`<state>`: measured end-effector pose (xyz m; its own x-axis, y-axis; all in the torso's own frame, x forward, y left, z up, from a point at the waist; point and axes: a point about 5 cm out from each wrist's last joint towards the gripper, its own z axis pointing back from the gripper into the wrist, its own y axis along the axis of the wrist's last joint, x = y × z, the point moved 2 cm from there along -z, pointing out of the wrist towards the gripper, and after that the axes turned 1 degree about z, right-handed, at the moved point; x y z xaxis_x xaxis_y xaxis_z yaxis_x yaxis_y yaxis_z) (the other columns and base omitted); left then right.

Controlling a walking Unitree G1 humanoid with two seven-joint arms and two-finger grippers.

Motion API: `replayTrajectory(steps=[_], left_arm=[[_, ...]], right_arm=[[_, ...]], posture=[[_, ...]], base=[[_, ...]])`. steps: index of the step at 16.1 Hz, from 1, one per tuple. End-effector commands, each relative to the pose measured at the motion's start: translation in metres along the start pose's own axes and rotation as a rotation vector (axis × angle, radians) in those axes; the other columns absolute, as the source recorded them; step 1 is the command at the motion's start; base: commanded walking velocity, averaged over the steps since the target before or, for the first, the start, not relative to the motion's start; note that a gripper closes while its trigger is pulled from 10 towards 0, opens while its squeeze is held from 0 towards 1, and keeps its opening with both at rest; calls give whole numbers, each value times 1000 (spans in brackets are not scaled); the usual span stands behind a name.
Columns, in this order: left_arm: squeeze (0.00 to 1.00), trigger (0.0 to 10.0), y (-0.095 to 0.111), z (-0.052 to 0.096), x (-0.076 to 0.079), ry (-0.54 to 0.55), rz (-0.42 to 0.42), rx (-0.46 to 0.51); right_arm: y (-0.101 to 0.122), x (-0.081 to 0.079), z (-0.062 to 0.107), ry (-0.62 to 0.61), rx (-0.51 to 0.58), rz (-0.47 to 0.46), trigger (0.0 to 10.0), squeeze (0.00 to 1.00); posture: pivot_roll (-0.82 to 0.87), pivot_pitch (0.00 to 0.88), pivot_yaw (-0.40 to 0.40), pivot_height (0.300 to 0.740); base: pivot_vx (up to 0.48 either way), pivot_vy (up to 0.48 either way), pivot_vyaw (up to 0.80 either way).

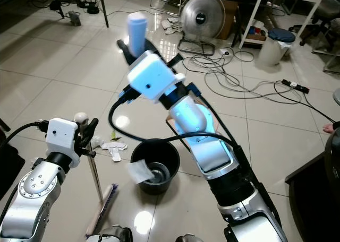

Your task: Sweep floor

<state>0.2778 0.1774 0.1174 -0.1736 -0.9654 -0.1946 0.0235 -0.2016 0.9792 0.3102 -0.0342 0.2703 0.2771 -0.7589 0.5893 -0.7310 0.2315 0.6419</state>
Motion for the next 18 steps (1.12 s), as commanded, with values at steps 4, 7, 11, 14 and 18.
replayTrajectory(steps=[4, 7, 11, 14, 18], left_arm=[[0, 10000, 9, -3, 0, 5, -20, 23], [0, 10000, 17, -7, -4, 23, -17, 43], [0, 10000, 39, -15, -11, 37, -58, 106], [0, 10000, 49, -18, -12, 29, -74, 131], [0, 10000, 51, -19, -12, 16, -91, 133]], right_arm=[[0, 34, 4, -203, -17, -55, 10000, 0], [6, 67, 8, -379, -2, -149, 10000, 0], [20, 115, 15, -627, -8, -254, 10000, 0], [24, 122, 21, -678, 8, -326, 10000, 0], [13, 104, 26, -674, -29, -528, 10000, 0]], posture=[[143, 114, -21, 740], [144, 113, -18, 740], [145, 109, -15, 740], [142, 100, -12, 740], [153, 90, -16, 740]], base=[[0, 0, 0], [0, 0, 0], [0, 0, 0], [0, 309, 0], [0, 312, 0]])
